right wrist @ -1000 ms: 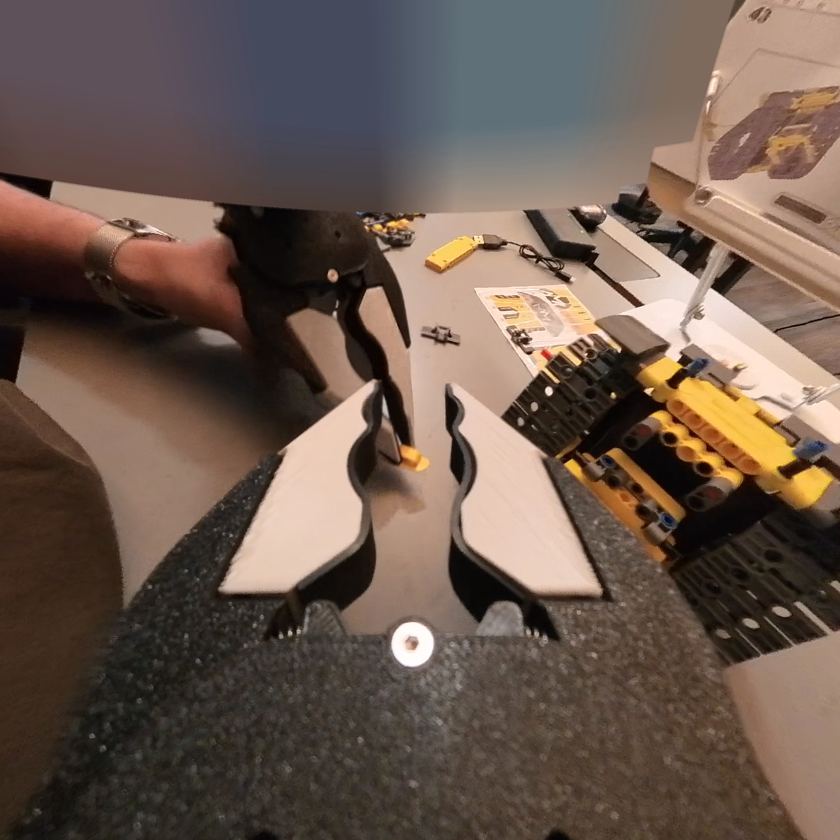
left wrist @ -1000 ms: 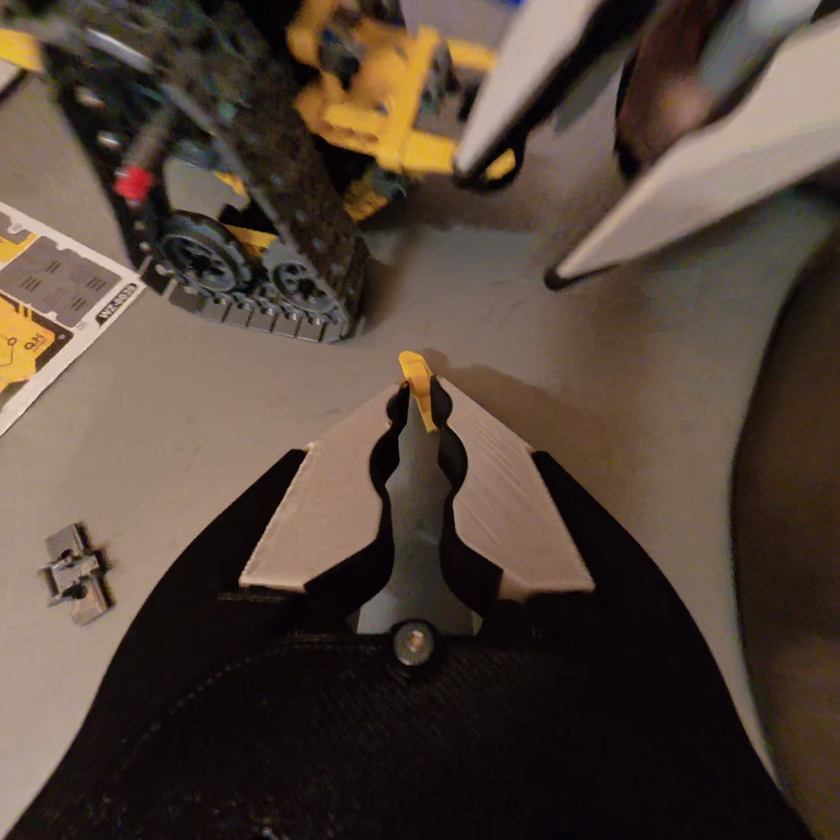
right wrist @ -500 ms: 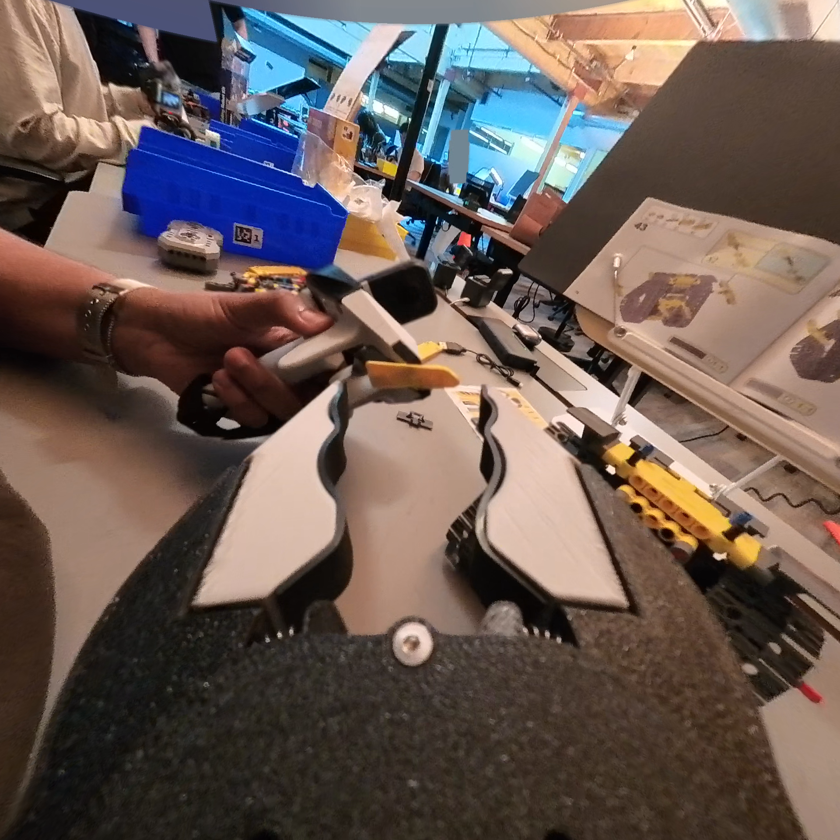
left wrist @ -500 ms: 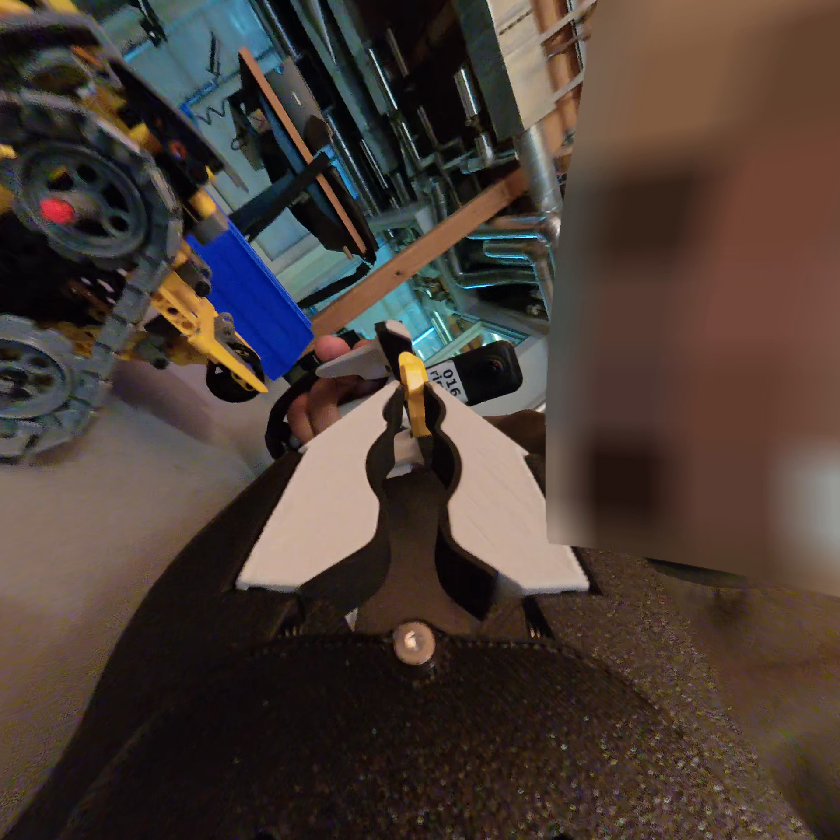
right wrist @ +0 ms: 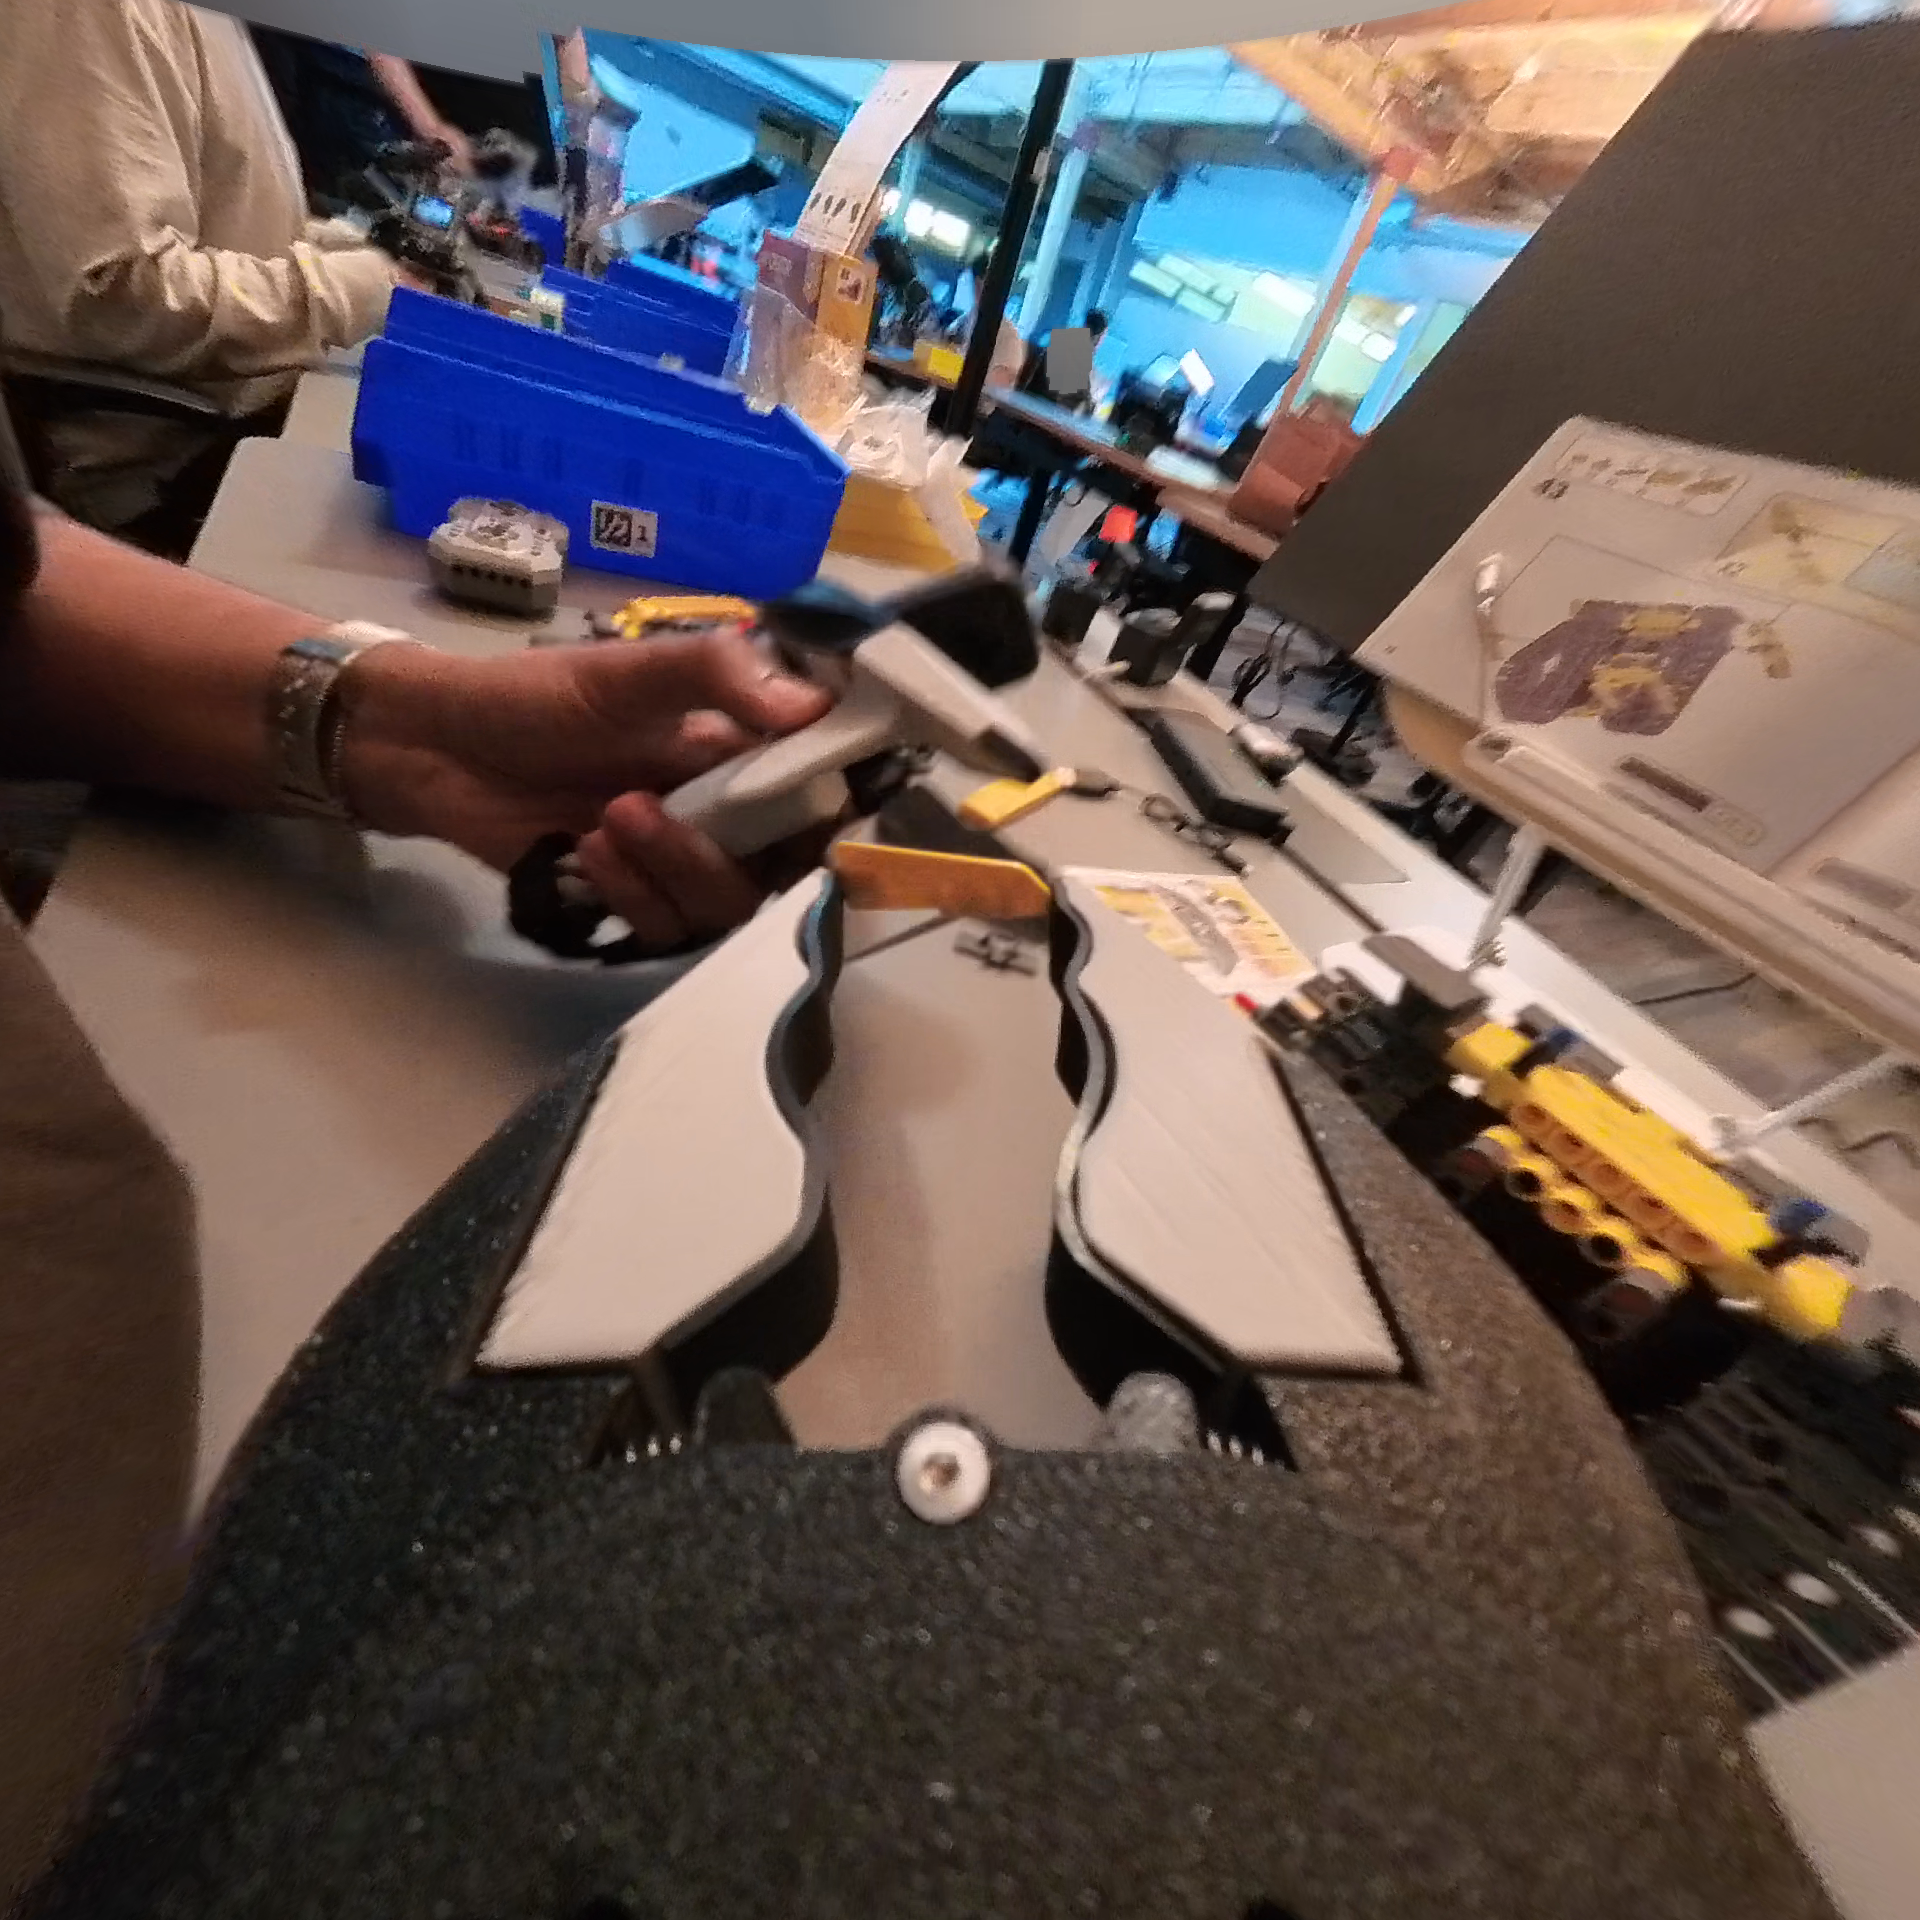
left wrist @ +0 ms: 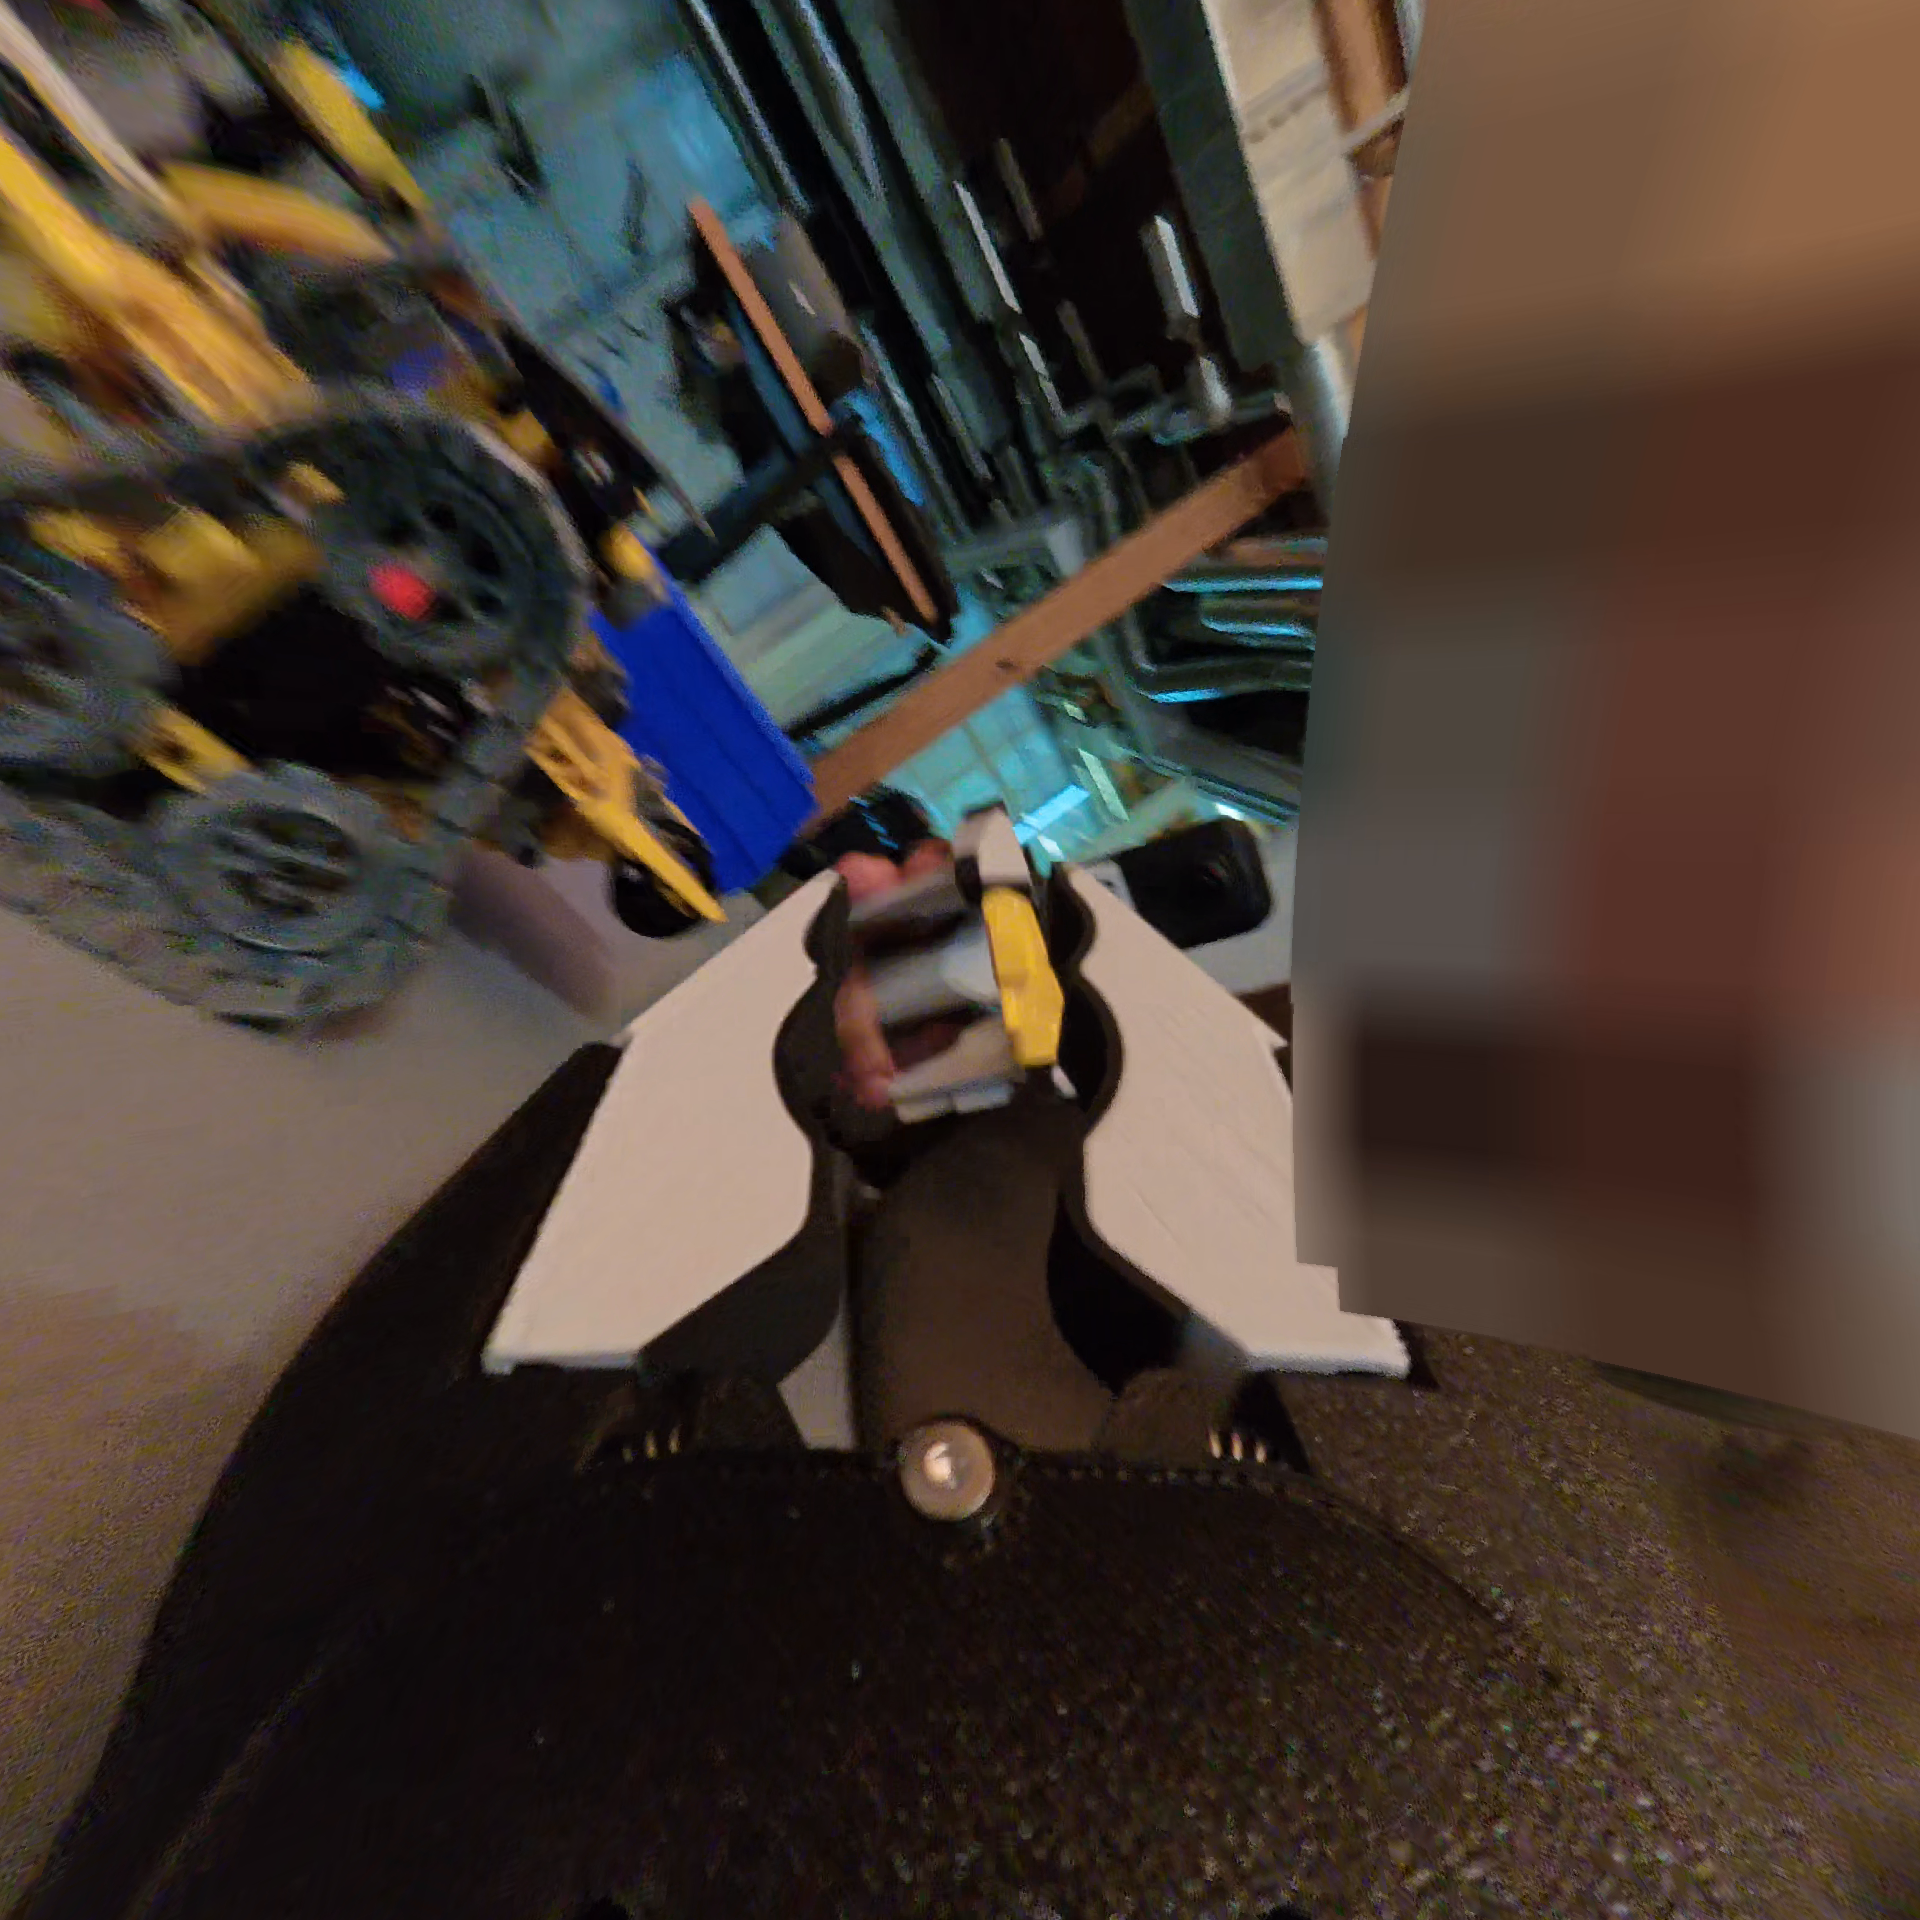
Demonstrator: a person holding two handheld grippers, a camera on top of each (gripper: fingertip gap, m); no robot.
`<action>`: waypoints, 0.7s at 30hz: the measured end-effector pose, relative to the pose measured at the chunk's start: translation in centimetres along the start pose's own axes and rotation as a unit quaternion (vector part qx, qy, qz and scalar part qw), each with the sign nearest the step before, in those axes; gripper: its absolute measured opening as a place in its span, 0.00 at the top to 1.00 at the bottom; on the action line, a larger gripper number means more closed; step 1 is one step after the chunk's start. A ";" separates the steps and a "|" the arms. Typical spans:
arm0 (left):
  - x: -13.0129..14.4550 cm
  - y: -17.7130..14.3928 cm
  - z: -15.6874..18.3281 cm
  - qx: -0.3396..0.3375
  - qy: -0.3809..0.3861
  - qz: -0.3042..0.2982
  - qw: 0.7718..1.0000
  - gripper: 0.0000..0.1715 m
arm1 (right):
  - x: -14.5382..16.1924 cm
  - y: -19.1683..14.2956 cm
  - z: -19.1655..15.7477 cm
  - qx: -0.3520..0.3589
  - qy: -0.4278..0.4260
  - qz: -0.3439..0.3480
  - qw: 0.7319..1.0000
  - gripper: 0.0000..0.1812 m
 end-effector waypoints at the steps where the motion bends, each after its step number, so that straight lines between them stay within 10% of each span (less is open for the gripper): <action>1: -1.0 -0.7 -0.3 -0.033 0.028 0.015 0.999 0.77 | 0.6 0.4 -0.5 -0.019 0.009 -0.022 1.000 0.78; 8: -3.5 -3.0 -0.7 -0.201 0.243 -0.005 0.949 0.76 | 8.9 3.3 -3.1 -0.073 -0.013 -0.277 0.958 0.78; 11: -2.2 -4.8 -4.3 -0.318 0.233 -0.104 0.913 0.74 | 10.4 4.0 -3.0 -0.074 -0.011 -0.337 0.939 0.78; 21: 2.1 -7.6 -9.6 -0.435 0.206 -0.279 0.831 0.74 | 11.2 5.4 -2.6 -0.074 0.023 -0.350 0.934 0.78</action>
Point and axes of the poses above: each gripper's, where its closed fingertips meet, y out along the fingers, x out of its underside, z = x × y across the jaws, the point moved 1 cm from there along -y, back along the fingers, and after that the axes turned 2 degrees about z, right-handed, at the moved point
